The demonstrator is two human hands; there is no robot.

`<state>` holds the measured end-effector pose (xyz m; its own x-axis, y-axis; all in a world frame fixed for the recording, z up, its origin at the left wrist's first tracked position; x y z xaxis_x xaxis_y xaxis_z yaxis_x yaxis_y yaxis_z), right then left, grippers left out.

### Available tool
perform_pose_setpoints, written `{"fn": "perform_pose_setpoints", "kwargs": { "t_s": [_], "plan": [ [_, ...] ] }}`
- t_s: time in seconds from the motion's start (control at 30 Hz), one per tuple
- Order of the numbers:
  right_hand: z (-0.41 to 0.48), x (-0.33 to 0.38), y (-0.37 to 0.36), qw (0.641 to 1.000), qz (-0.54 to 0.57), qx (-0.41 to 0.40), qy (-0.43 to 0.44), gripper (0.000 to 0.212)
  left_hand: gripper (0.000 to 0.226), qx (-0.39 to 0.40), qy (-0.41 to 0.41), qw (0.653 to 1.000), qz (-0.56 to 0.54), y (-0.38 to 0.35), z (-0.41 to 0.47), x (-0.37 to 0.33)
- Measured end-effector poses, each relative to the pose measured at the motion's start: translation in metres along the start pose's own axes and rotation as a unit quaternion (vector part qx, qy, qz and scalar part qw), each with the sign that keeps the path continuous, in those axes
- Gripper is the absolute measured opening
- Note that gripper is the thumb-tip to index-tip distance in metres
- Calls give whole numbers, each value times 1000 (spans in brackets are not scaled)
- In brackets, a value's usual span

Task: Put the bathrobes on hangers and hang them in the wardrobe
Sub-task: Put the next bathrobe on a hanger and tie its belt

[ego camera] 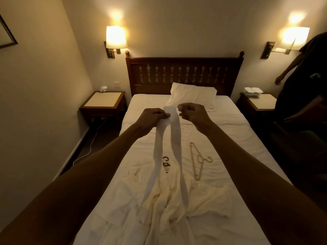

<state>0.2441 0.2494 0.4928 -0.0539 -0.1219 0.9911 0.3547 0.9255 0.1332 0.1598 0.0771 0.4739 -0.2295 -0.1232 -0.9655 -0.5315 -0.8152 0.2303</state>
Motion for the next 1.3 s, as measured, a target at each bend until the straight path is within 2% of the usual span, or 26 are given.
{"fn": "perform_pose_setpoints", "kwargs": {
  "t_s": [0.1, 0.27, 0.5, 0.6, 0.73, 0.87, 0.93, 1.0, 1.1, 1.17, 1.23, 1.3],
  "plan": [
    [-2, -4, -6, 997, -19, 49, -54, 29, 8, 8, -1, 999, -31, 3, 4, -3],
    [0, -1, -9, 997, 9, 54, -60, 27, 15, 29, -7, 996, -81, 7, 7, -10],
    [3, 7, -11, 981, 107, 67, -150, 9, 13, 30, 15, 994, -108, 6, 14, -8],
    [3, 4, -11, 979, 128, 55, -151, 10, 26, 19, 11, 994, -106, 4, 15, -6],
    [3, 1, -13, 976, 152, 22, -154, 10, 25, 9, 14, 997, -73, -2, 19, -8],
    [6, 1, -5, 976, 151, -54, -149, 18, 26, -1, 33, 999, -38, 2, 22, -2],
    [7, 1, 8, 972, 170, -85, -135, 13, 28, -8, 48, 999, -15, 9, 22, 4],
    [8, 3, 19, 982, 140, -73, -104, 6, 30, -4, 63, 998, -1, 14, 24, 10],
    [7, 5, 18, 993, 76, -4, -93, 4, 31, 1, 79, 997, 8, 15, 32, 9],
    [7, 6, 10, 991, 71, 35, -109, 9, 30, 0, 83, 996, 7, 16, 38, 5],
    [8, 7, 2, 992, 46, 50, -104, 29, 31, 11, 80, 997, 12, 17, 44, 2],
    [10, 7, -3, 995, -33, 34, -83, 53, 30, 25, 77, 997, 17, 19, 48, 0]
  ]
}}
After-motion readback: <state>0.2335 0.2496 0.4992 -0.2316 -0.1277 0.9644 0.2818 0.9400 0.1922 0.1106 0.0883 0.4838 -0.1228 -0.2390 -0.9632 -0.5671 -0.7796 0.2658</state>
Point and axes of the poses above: each hand's wrist, its own z-axis towards the middle knuckle, its own y-axis out of the back of the hand, x = y × z, the point moved 2 cm from there along z, towards the middle knuckle, and after that the axes turned 7 degrees about -y, right-handed, at the moved point
